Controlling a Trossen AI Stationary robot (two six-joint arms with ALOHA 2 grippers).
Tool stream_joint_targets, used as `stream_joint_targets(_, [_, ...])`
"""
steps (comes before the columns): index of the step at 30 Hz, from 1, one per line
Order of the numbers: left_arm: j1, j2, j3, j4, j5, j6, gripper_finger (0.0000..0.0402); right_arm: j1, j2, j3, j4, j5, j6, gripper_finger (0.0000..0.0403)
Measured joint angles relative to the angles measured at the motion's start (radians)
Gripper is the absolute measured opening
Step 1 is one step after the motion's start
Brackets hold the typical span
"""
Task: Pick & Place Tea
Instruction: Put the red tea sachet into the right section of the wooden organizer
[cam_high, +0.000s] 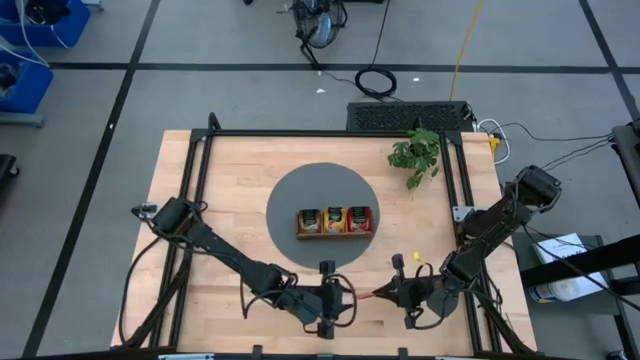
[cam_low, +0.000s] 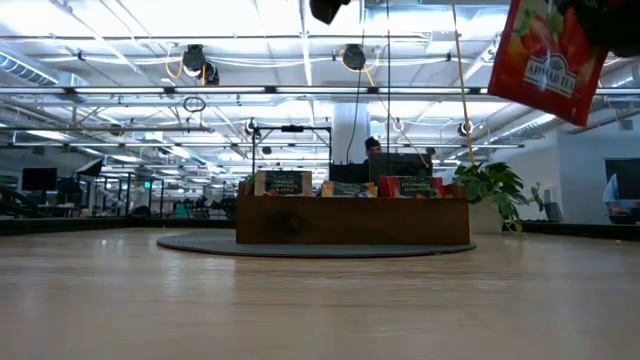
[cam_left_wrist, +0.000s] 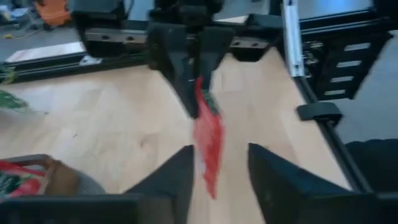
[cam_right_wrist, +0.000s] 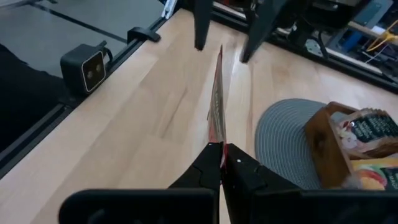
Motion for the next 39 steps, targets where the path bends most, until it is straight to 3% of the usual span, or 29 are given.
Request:
stream_joint_targets(6, [0.021,0.000,0.000,0.027,0.004,0.007,0.0239,-0.012,0.000,0.000,0.013,0.024,-0.022,0.0000])
stream_joint_targets(12, [0.052,0.000,0.000,0.036,0.073,-0.010,0.0253,-0.039,0.000,0.000,0.046,0.020,-0.057,0.0000])
stream_joint_targets(17, [0.057,0.000,0.000,0.024,0.098,0.018,0.0193,-0.058,0.000,0.000,0.053,0.020,-0.059,0.0000])
stream_joint_targets(25, [0.062,0.000,0.000,0.014,0.096,0.044,0.0016,-0.073,0.000,0.000,0.069,0.019,-0.073,0.0000])
stream_joint_targets(31, [0.062,0.000,0.000,-0.010,0.093,0.060,0.0006,-0.073,0.000,0.000,0.057,-0.009,-0.030,0.0013])
stream_joint_targets(39, [0.061,0.000,0.000,-0.059,0.081,0.043,0.0003,-0.072,-0.003,0.000,0.043,-0.003,-0.006,0.0122])
